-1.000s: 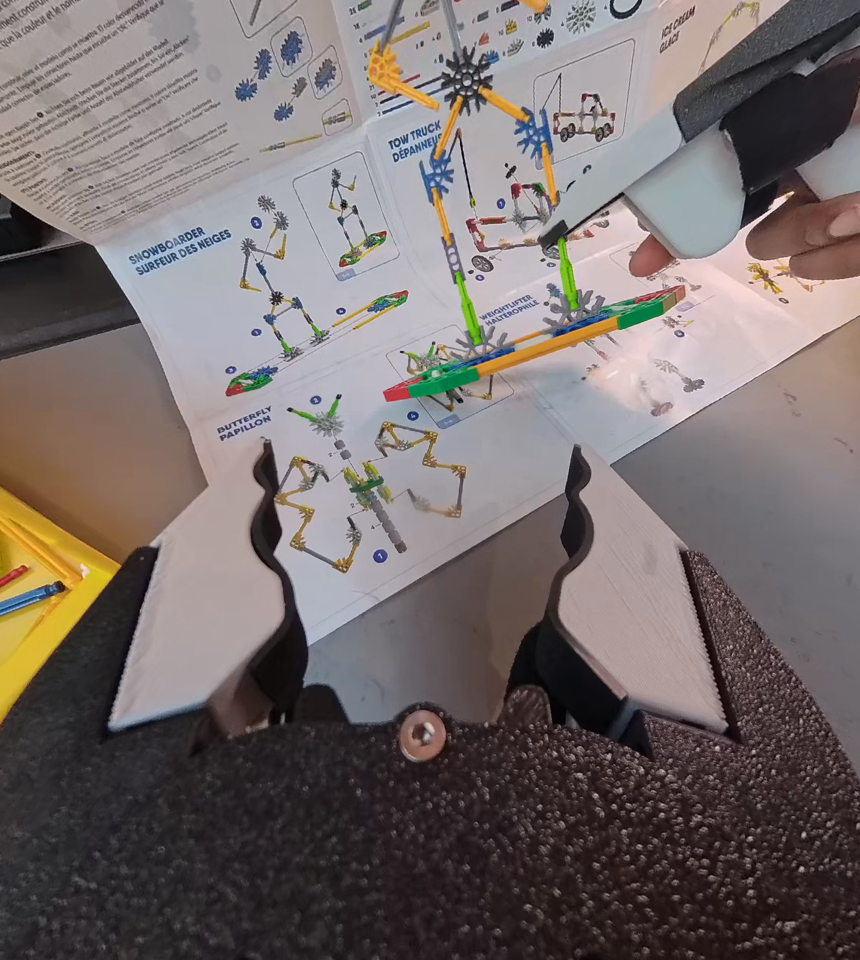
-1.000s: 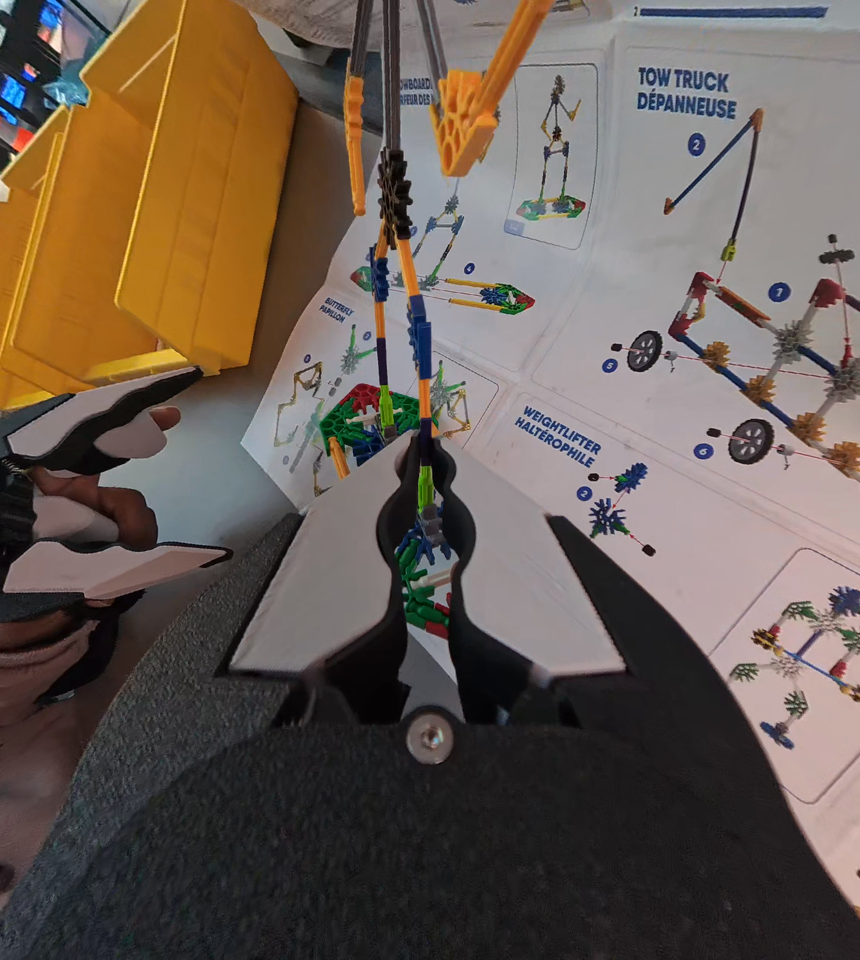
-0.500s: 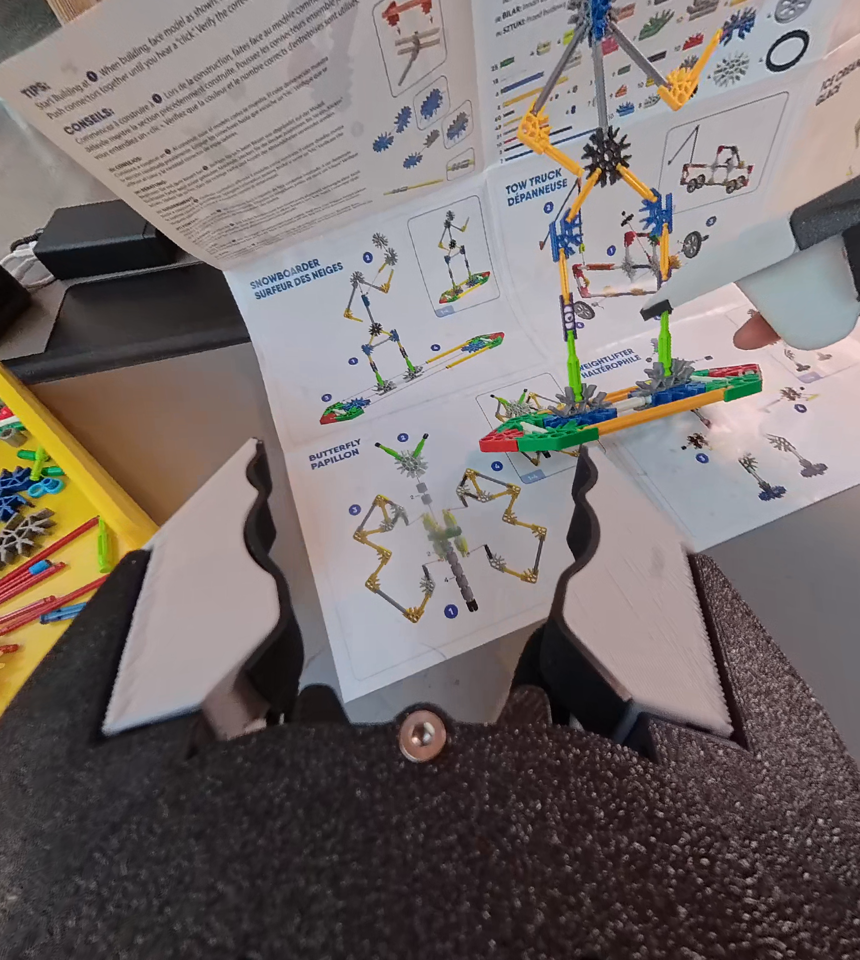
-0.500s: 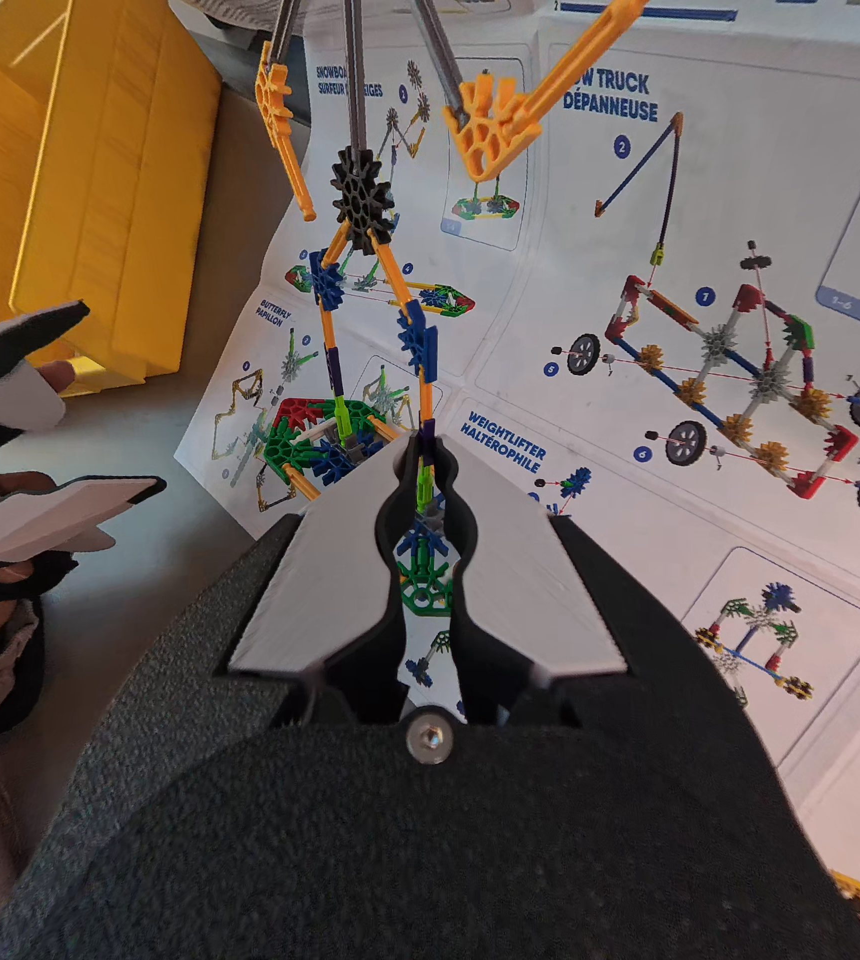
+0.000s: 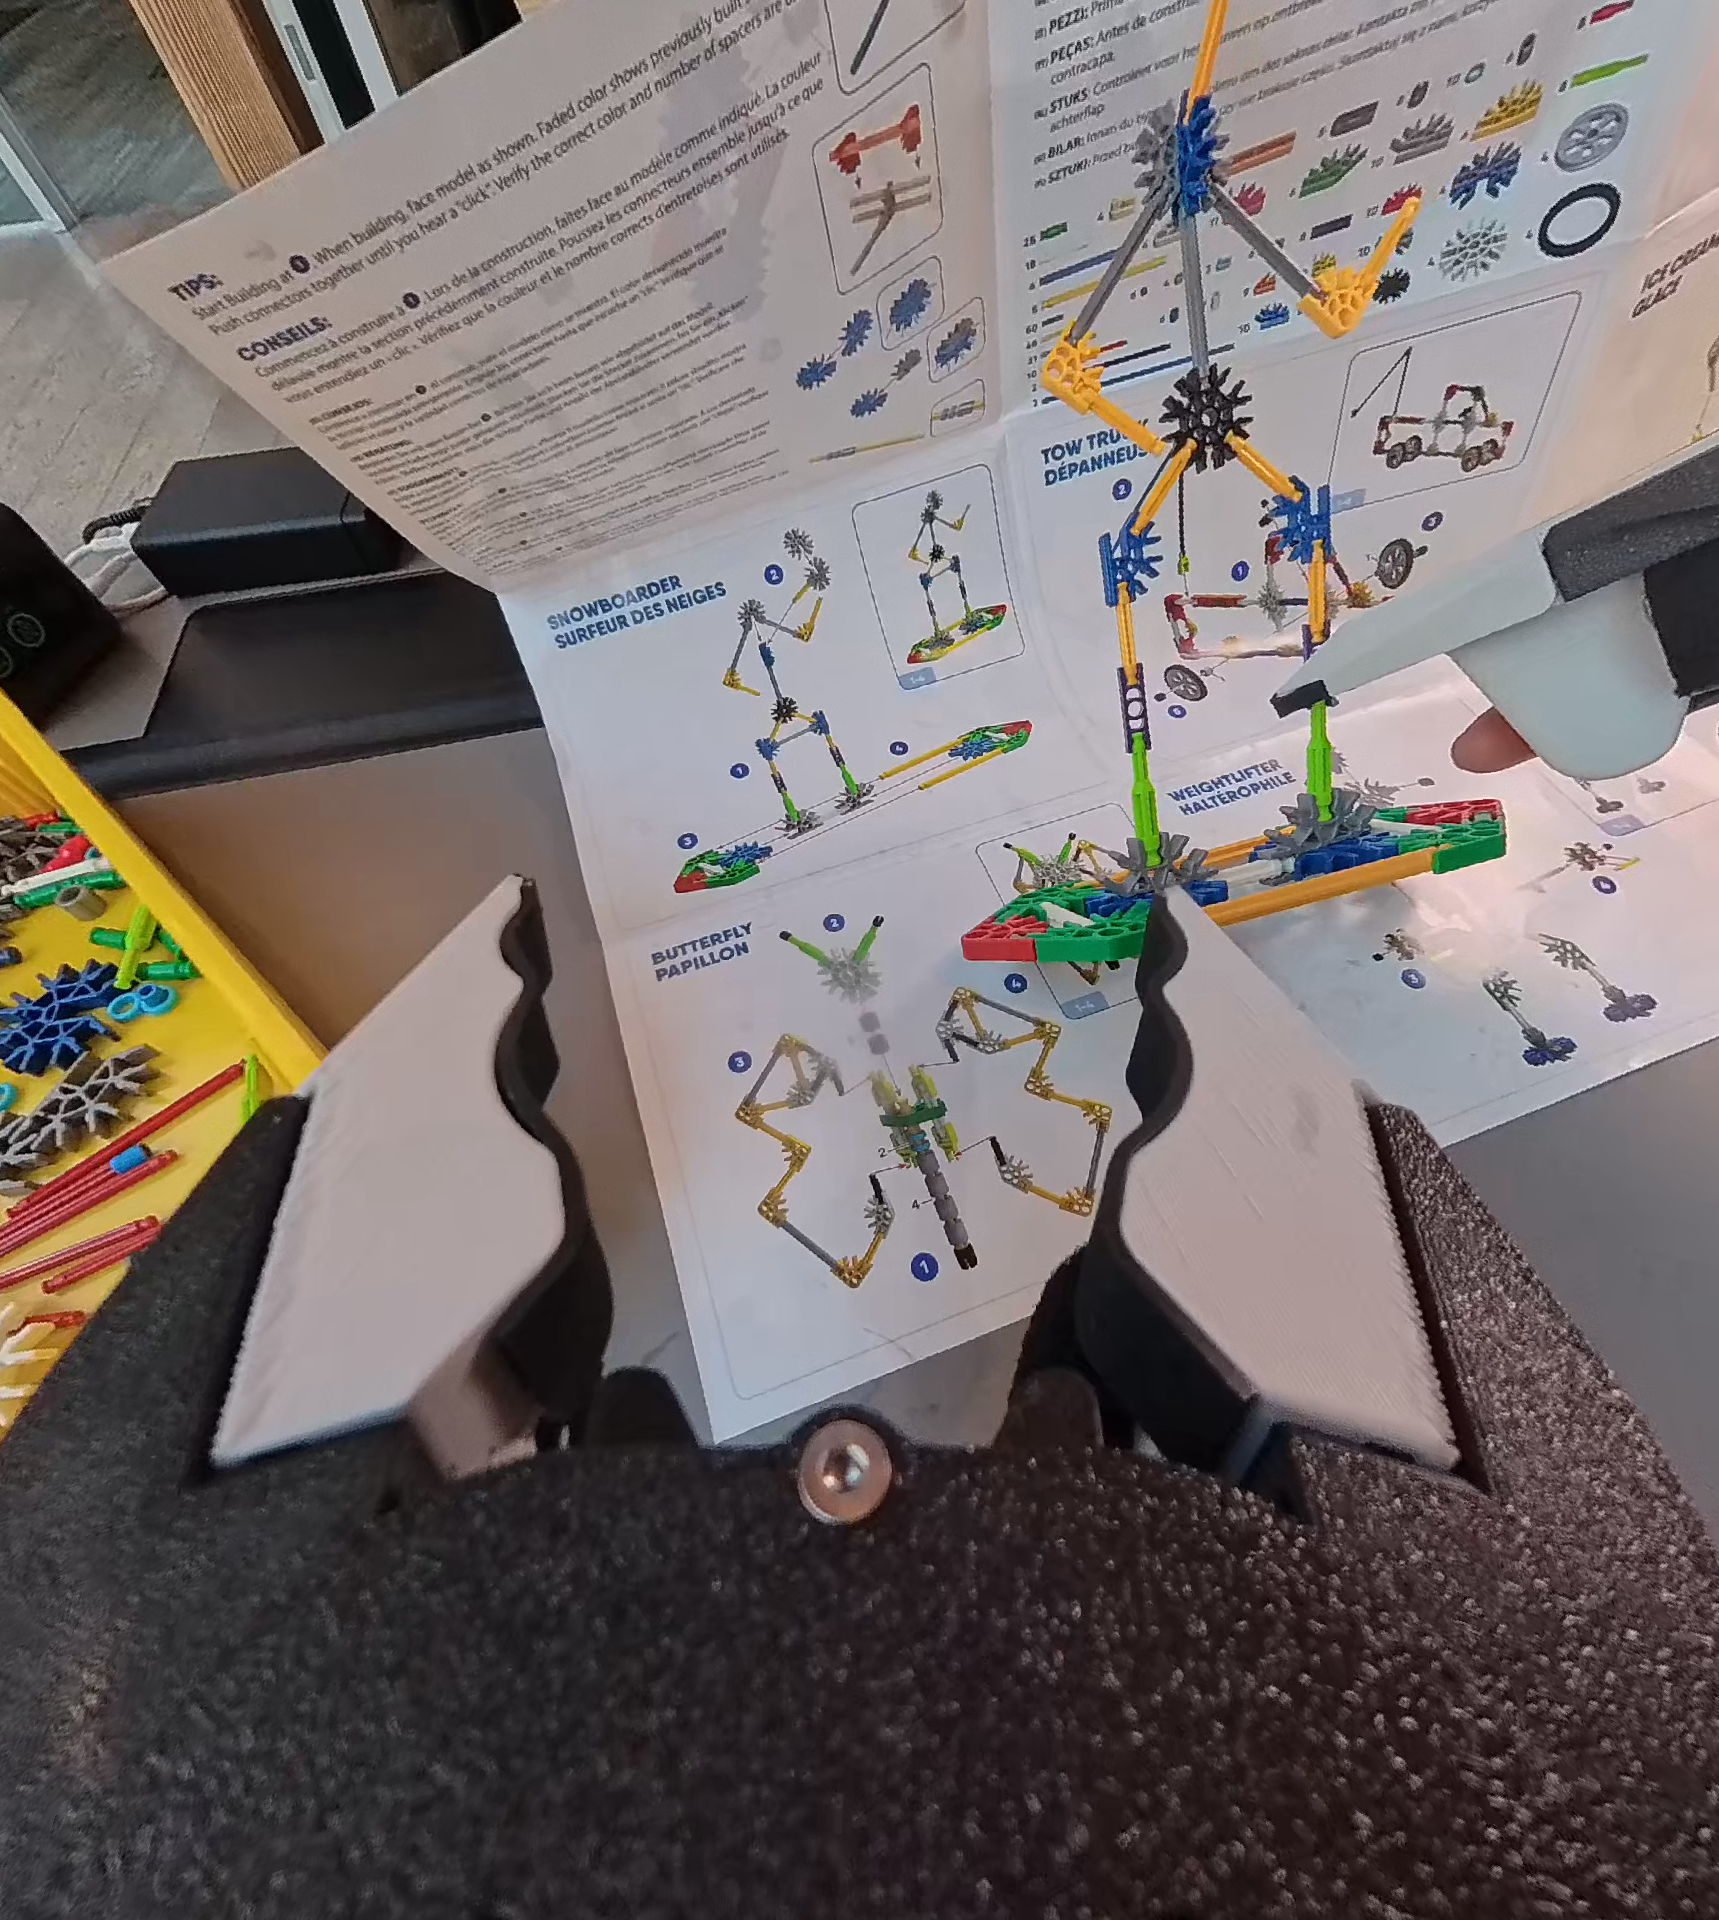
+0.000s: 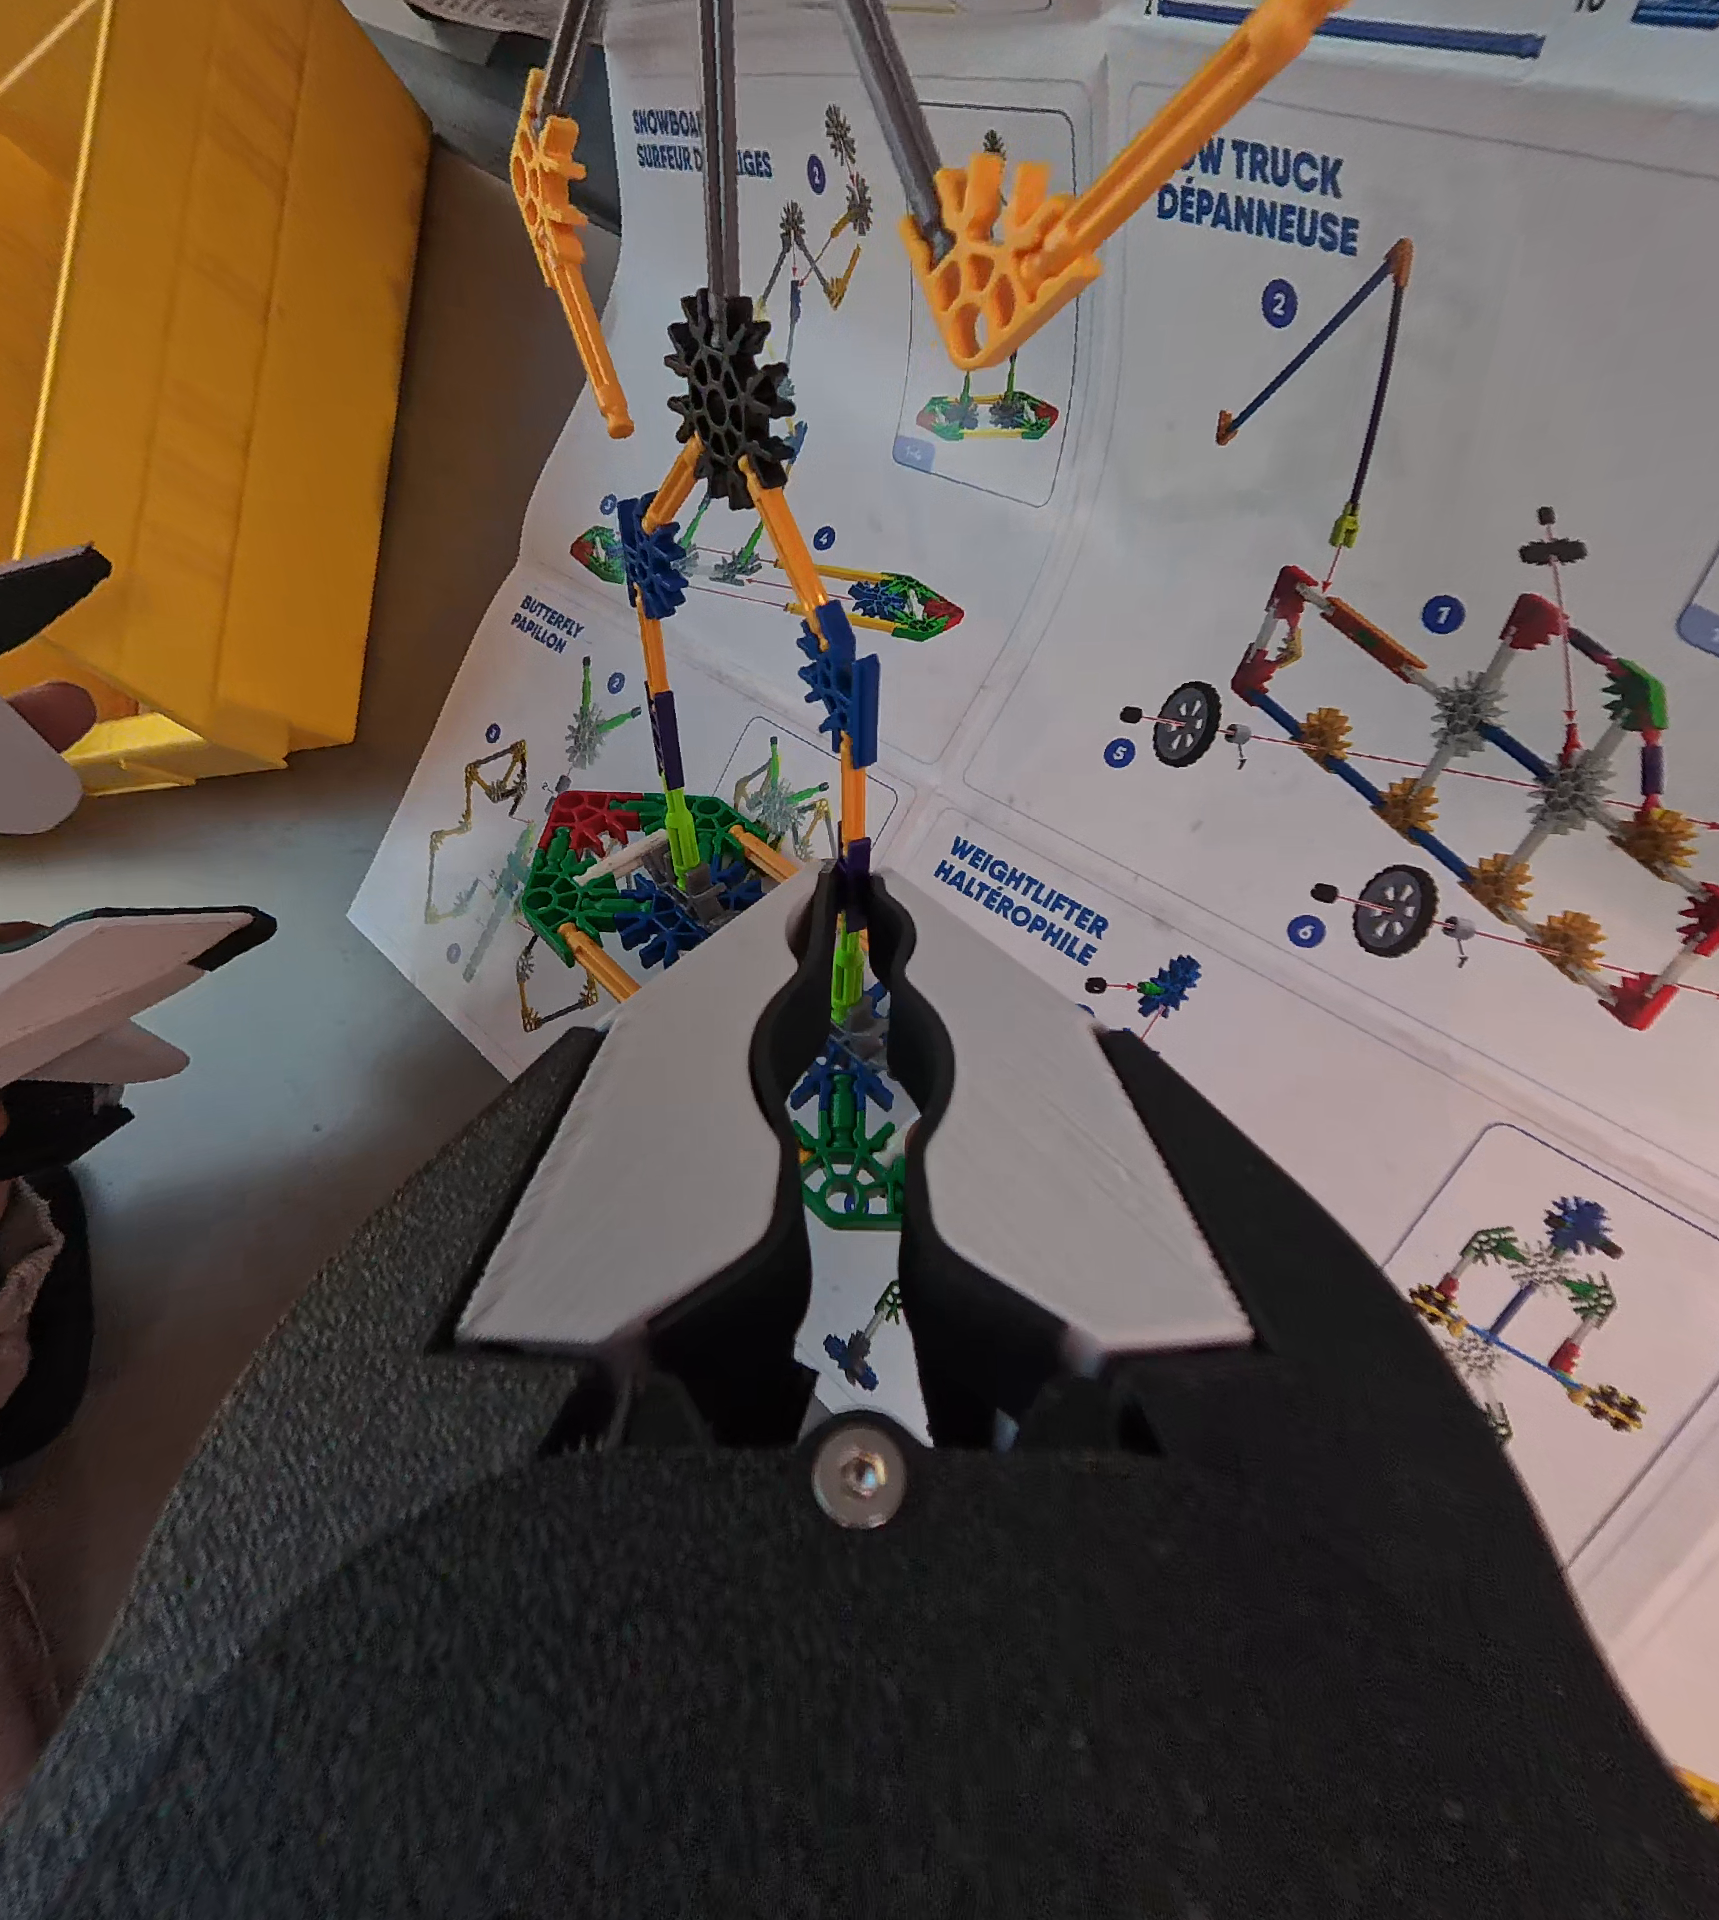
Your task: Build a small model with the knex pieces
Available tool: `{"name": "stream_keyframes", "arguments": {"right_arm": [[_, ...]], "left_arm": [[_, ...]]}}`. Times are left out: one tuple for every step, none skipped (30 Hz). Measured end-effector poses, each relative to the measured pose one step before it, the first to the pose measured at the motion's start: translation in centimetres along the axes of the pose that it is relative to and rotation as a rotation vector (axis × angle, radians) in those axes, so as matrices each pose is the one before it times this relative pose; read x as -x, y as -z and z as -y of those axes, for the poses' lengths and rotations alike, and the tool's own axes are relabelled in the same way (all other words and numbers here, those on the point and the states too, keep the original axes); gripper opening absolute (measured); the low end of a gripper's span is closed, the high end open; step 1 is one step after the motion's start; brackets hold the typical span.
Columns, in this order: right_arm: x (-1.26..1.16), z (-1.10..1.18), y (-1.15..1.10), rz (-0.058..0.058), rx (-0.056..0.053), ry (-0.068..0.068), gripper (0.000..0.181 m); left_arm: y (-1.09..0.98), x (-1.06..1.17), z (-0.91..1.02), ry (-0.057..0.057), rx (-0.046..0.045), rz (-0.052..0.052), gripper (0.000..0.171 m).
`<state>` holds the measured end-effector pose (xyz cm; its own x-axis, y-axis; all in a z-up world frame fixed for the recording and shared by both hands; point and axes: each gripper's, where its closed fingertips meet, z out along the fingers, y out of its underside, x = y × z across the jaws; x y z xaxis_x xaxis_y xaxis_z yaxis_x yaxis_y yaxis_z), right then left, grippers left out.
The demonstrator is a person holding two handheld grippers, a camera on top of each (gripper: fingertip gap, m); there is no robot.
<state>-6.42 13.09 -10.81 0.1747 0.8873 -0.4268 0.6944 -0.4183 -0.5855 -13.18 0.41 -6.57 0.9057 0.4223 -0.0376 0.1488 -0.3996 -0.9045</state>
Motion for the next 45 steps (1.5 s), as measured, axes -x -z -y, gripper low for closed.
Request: {"name": "stream_keyframes", "arguments": {"right_arm": [[0.016,0.006,-0.014,0.0006,0.0030,0.0009,0.002],[0.005,0.014,-0.010,0.0002,0.0022,0.0003,0.002],[-0.023,0.012,-0.012,-0.0012,0.0010,0.0003,0.002],[-0.006,0.007,-0.011,-0.0007,0.0005,0.0000,0.002],[0.007,0.012,-0.003,0.0000,0.0005,0.0002,0.002],[0.015,-0.004,-0.009,0.0000,0.0002,0.0006,0.002],[-0.001,-0.001,-0.004,-0.0004,-0.0002,0.0007,0.002],[0.002,0.001,0.001,-0.0008,-0.0002,0.0012,0.002],[0.005,-0.014,0.012,-0.0004,0.0003,0.0014,0.002],[0.009,-0.009,0.006,-0.0003,0.0004,0.0012,0.002],[0.008,-0.018,0.006,-0.0010,0.0000,0.0022,0.002],[0.001,-0.006,0.004,-0.0011,-0.0005,0.0017,0.003],[-0.005,0.002,-0.002,-0.0010,-0.0009,-0.0002,0.003],[-0.003,0.007,-0.008,-0.0011,-0.0008,-0.0004,0.003],[-0.016,0.004,-0.002,-0.0009,-0.0003,0.0005,0.002],[-0.006,0.012,-0.004,-0.0009,-0.0002,0.0012,0.002],[-0.013,0.002,-0.001,-0.0007,-0.0001,0.0004,0.002],[0.010,0.002,0.001,-0.0006,-0.0003,0.0005,0.002],[0.000,-0.002,-0.007,-0.0009,-0.0012,0.0017,0.002],[-0.019,0.005,-0.010,-0.0015,-0.0028,0.0009,0.002],[-0.013,0.005,-0.006,-0.0016,-0.0034,-0.0004,0.003],[-0.014,-0.006,0.002,-0.0022,-0.0019,0.0008,0.003],[0.010,-0.019,0.016,-0.0028,0.0009,0.0024,0.003],[0.020,-0.039,0.026,-0.0034,0.0027,0.0032,0.003],[0.023,-0.027,0.013,-0.0044,0.0032,0.0047,0.003],[-0.005,-0.015,0.015,-0.0047,0.0030,0.0055,0.003],[-0.004,-0.007,0.002,-0.0031,0.0024,0.0036,0.003],[-0.004,0.000,0.003,-0.0013,0.0019,0.0024,0.003],[-0.015,0.009,-0.001,-0.0004,0.0008,0.0024,0.003],[-0.031,0.015,-0.011,-0.0010,-0.0013,0.0038,0.003],[-0.039,0.027,-0.017,-0.0012,-0.0022,0.0044,0.003],[-0.009,0.019,-0.010,-0.0003,-0.0021,0.0018,0.003],[-0.006,0.009,-0.015,0.0003,-0.0019,0.0020,0.003],[-0.010,-0.001,-0.003,0.0007,-0.0014,0.0019,0.003],[-0.006,-0.001,0.008,0.0022,-0.0005,0.0003,0.003],[0.009,-0.008,-0.006,0.0029,-0.0002,0.0006,0.004],[0.001,-0.009,0.015,0.0026,-0.0005,0.0000,0.004],[-0.001,-0.005,-0.004,0.0021,-0.0010,0.0003,0.003],[-0.005,0.003,-0.001,0.0014,-0.0014,0.0011,0.003],[0.003,0.005,0.005,0.0008,-0.0013,0.0007,0.003],[0.001,-0.004,-0.005,0.0005,-0.0014,0.0012,0.003],[0.011,-0.006,0.010,0.0007,-0.0013,0.0005,0.003],[0.004,-0.011,0.006,0.0008,-0.0012,-0.0001,0.004],[0.009,-0.014,0.007,0.0012,-0.0009,0.0000,0.004],[0.005,-0.003,0.012,0.0014,-0.0005,0.0005,0.003]], "left_arm": [[0.004,0.047,-0.060,-0.0027,0.00126,0.0008,0.112],[0.005,0.053,-0.063,-0.0010,0.00137,0.0006,0.112],[-0.011,0.045,-0.069,0.0019,0.00248,-0.0009,0.112],[-0.019,0.045,-0.060,0.0030,0.00201,-0.0009,0.112],[-0.019,0.054,-0.013,0.0017,0.00073,-0.0001,0.112],[-0.025,0.069,-0.005,-0.0001,0.00040,0.0010,0.112],[-0.024,0.046,0.005,-0.0015,0.00053,0.0012,0.112],[-0.048,0.022,0.034,-0.0010,0.00001,0.0007,0.111],[-0.061,0.020,0.041,-0.0001,-0.00014,0.0006,0.111],[-0.097,0.019,0.059,0.0005,-0.00014,0.0014,0.106],[-0.161,0.029,0.059,0.0011,-0.00040,0.0027,0.104],[-0.239,0.033,0.030,0.0000,0.00176,0.0031,0.102],[-0.323,0.006,0.000,0.0001,0.00319,0.0010,0.098],[-0.401,0.032,-0.001,0.0041,0.00264,0.0024,0.090],[-0.497,0.071,0.026,0.0079,0.00232,0.0049,0.082],[-0.565,-0.032,0.021,0.0092,0.00518,-0.0006,0.074],[-0.645,-0.117,0.037,0.0095,0.00896,-0.0052,0.068],[-0.664,-0.153,0.116,0.0096,0.00849,-0.0048,0.062],[-0.649,-0.179,0.214,0.0093,0.00430,-0.0053,0.054],[-0.654,-0.202,0.278,0.0096,0.00196,-0.0059,0.048],[-0.674,-0.190,0.229,0.0093,0.00453,-0.0044,0.043],[-0.700,-0.162,0.155,0.0044,0.00652,-0.0005,0.037],[-0.703,-0.067,0.117,-0.0025,0.00737,0.0066,0.033],[-0.705,-0.003,0.064,-0.0073,0.00783,0.0116,0.030],[-0.685,-0.011,0.017,-0.0067,0.00896,0.0092,0.027],[-0.658,-0.039,-0.058,-0.0018,0.01138,0.0050,0.025],[-0.610,0.009,-0.075,0.0015,0.01115,0.0042,0.022],[-0.562,0.069,-0.068,0.0006,0.00951,0.0059,0.021],[-0.490,0.104,-0.072,-0.0035,0.00844,0.0068,0.020],[-0.446,0.152,-0.058,-0.0059,0.00713,0.0081,0.019],[-0.407,0.182,-0.047,-0.0048,0.00606,0.0077,0.017],[-0.351,0.169,-0.057,-0.0026,0.00589,0.0051,0.016],[-0.321,0.154,-0.067,-0.0014,0.00633,0.0037,0.014],[-0.248,0.125,-0.040,0.0000,0.00487,0.0021,0.013],[-0.202,0.101,-0.016,0.0019,0.00283,0.0008,0.012],[-0.178,0.093,-0.002,0.0019,0.00238,0.0011,0.011],[-0.166,0.086,-0.009,0.0005,0.00238,0.0018,0.010],[-0.151,0.064,-0.001,-0.0006,0.00192,0.0015,0.009],[-0.135,0.084,0.016,-0.0007,0.00150,0.0025,0.008],[-0.109,0.097,0.030,0.0005,0.00061,0.0029,0.007],[-0.104,0.083,0.053,0.0015,0.00034,0.0018,0.007],[-0.098,0.086,0.036,0.0007,0.00042,0.0019,0.006],[-0.068,0.068,0.033,0.0004,-0.00002,0.0016,0.006],[-0.072,0.057,0.010,0.0012,0.00007,0.0009,0.006],[-0.072,0.033,-0.037,0.0009,0.00133,0.0004,0.006]]}}
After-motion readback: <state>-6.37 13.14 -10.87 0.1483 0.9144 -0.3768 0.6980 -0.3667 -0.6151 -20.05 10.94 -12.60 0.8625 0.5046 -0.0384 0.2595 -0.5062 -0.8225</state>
